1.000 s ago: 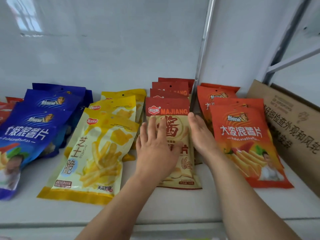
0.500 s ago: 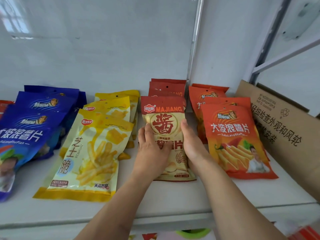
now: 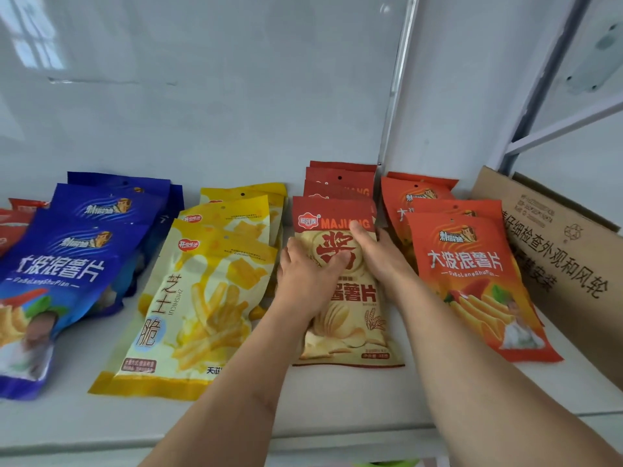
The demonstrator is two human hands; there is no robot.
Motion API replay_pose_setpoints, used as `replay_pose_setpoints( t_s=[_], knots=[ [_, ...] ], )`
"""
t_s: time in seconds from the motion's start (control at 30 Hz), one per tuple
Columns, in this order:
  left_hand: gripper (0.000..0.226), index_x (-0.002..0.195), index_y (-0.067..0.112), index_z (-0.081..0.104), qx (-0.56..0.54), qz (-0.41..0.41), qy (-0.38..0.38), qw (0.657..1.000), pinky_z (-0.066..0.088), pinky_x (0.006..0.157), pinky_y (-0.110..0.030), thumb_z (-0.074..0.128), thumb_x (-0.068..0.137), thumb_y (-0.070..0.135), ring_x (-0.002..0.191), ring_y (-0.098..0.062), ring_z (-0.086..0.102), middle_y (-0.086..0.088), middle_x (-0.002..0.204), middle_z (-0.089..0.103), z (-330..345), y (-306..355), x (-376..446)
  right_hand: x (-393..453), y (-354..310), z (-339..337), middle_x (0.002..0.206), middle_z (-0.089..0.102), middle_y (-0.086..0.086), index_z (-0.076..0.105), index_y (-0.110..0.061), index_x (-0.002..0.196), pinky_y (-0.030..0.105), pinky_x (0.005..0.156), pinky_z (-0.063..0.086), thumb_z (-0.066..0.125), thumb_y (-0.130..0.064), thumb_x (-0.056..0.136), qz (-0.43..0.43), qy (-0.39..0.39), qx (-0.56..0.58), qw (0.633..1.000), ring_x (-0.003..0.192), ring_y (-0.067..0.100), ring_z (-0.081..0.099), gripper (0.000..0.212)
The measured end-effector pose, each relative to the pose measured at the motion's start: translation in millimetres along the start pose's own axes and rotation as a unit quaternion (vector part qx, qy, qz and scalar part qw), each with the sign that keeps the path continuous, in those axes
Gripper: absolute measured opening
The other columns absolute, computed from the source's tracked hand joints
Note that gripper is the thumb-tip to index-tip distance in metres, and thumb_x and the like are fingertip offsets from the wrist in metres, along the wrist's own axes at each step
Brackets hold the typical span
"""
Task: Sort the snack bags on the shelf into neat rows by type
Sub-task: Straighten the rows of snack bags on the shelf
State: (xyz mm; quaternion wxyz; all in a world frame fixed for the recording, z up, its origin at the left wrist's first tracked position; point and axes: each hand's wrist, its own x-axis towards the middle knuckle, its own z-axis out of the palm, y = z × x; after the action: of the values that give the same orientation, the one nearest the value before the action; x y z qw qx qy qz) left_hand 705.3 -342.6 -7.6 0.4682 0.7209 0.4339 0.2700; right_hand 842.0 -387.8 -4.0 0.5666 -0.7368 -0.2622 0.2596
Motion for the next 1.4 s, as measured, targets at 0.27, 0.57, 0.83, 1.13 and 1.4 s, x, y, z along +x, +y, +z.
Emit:
replay_pose_setpoints(
  t_s=[0.27, 0.57, 0.83, 1.13, 1.4],
  knots=[
    [0.068, 0.131, 0.023, 0.04, -0.057, -0.023, -0.032, 0.998, 0.057, 0.09, -0.045, 0.069, 0.08, 0.056, 0.101, -0.019, 0.067, 0.002, 0.115, 0.065, 7, -11, 4, 8, 4, 7, 0.111, 0.072, -0.008, 0.057, -0.034, 0.127, 0.046, 0.094, 0.054, 0.058, -0.084, 0.066, -0.002, -0.006, -0.016, 1.0, 0.099, 0.02, 0.07, 0.079],
    [0.102, 0.144, 0.028, 0.027, -0.04, 0.022, -0.013, 0.999, 0.055, 0.094, -0.046, 0.053, 0.059, 0.077, 0.118, -0.022, 0.059, -0.001, 0.136, 0.053, 9, -8, 7, 16, -8, 2, 0.131, 0.061, -0.004, 0.042, -0.031, 0.142, 0.047, 0.104, 0.047, 0.054, -0.079, 0.078, -0.035, 0.018, -0.072, 0.997, 0.116, 0.023, 0.061, 0.081],
    [0.101, 0.153, 0.03, 0.02, -0.045, 0.039, 0.01, 0.998, 0.043, 0.108, -0.05, 0.049, 0.067, 0.074, 0.137, -0.029, 0.045, -0.006, 0.154, 0.039, 1, 11, 35, 43, -28, 6, 0.154, 0.039, 0.001, 0.022, -0.024, 0.156, 0.044, 0.11, 0.038, 0.052, -0.067, 0.089, -0.086, 0.065, -0.125, 0.986, 0.138, 0.025, 0.043, 0.085],
    [0.092, 0.158, 0.016, -0.006, 0.055, 0.081, 0.053, 0.994, 0.017, 0.121, -0.045, 0.049, 0.096, 0.056, 0.153, -0.028, 0.009, -0.008, 0.167, 0.005, -4, 18, 24, 48, -18, 6, 0.153, 0.037, 0.004, 0.022, -0.026, 0.155, 0.047, 0.11, 0.04, 0.048, -0.071, 0.087, -0.12, 0.089, -0.194, 0.97, 0.137, 0.026, 0.043, 0.086],
    [0.07, 0.159, 0.026, 0.001, 0.242, 0.135, 0.024, 0.96, 0.022, 0.118, -0.049, 0.027, 0.101, 0.057, 0.151, -0.029, 0.006, 0.0, 0.166, -0.006, 16, -13, -10, 54, -12, 16, 0.152, 0.039, 0.004, 0.017, -0.026, 0.156, 0.044, 0.101, 0.044, 0.045, -0.071, 0.089, -0.102, 0.078, -0.264, 0.956, 0.132, 0.027, 0.048, 0.085]
  ],
)
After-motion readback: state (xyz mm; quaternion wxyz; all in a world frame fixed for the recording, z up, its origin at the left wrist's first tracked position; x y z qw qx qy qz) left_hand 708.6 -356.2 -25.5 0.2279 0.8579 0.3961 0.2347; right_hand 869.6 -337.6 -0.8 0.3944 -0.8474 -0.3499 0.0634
